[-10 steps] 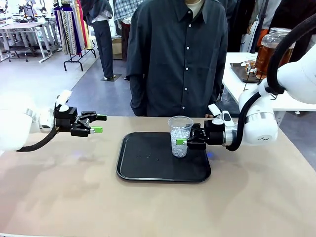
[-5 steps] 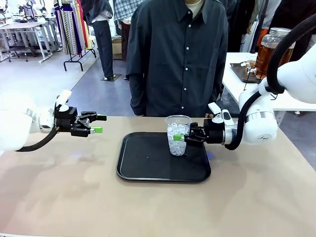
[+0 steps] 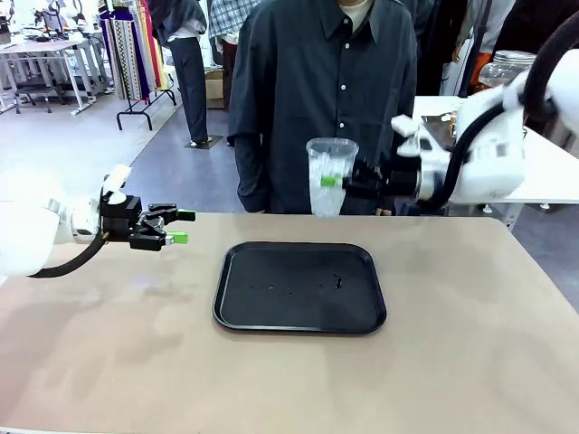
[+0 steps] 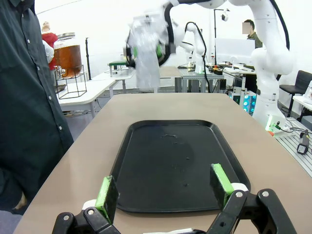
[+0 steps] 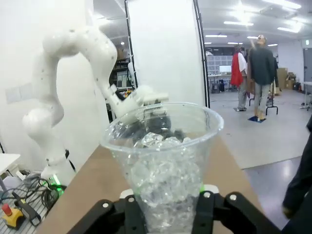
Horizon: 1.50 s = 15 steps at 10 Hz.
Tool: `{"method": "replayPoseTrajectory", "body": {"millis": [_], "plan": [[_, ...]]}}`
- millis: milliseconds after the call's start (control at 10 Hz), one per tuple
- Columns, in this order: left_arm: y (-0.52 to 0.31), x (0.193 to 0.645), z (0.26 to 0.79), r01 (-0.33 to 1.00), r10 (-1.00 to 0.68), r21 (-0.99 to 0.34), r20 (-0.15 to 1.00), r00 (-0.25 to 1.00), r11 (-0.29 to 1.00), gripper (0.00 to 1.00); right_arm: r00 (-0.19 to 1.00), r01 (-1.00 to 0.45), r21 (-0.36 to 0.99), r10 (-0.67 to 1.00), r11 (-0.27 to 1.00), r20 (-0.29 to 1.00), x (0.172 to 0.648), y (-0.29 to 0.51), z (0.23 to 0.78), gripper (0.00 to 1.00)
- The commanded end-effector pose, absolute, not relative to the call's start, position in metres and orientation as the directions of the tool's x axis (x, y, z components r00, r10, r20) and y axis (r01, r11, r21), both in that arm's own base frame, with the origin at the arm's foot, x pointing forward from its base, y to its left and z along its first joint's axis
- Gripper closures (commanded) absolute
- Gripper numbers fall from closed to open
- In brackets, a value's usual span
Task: Pour the drink into the iced cup.
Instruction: Pick up the iced cup indicated by the human and present it to them, then open the gripper to release the iced cup you were holding.
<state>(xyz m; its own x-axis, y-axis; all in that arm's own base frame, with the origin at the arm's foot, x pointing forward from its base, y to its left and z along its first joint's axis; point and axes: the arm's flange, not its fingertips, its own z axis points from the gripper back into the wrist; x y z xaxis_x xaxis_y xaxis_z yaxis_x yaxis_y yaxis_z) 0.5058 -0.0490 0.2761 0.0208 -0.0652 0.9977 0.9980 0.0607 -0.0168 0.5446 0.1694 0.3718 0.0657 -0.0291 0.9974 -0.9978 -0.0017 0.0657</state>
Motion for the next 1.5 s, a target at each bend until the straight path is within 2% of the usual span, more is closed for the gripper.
{"method": "replayPoseTrajectory", "body": {"millis": [0,200,300,400,1400], "plan": [[-0.049,0.504,0.278,0.998,-0.065,-0.015,0.998,0.019,0.063,0.0,0.1,-0.995,0.1,-0.034,-0.006,0.994,0.566,0.162,0.407,0.56],[-0.049,0.504,0.278,0.998,-0.065,-0.015,0.998,0.019,0.063,0.0,0.109,-0.994,0.109,-0.008,0.022,0.994,0.582,0.16,0.431,0.56],[-0.049,0.504,0.278,0.998,-0.065,-0.015,0.998,0.019,0.063,0.0,0.115,-0.993,0.113,0.063,0.038,0.991,0.591,0.166,0.435,0.56],[-0.049,0.504,0.278,0.998,-0.065,-0.015,0.998,0.019,0.063,0.0,0.079,-0.997,0.08,-0.036,0.023,0.996,0.573,0.157,0.43,0.56],[-0.049,0.504,0.278,0.998,-0.065,-0.015,0.998,0.019,0.063,0.0,0.079,-0.997,0.08,-0.036,0.023,0.996,0.573,0.157,0.43,0.56]]}}
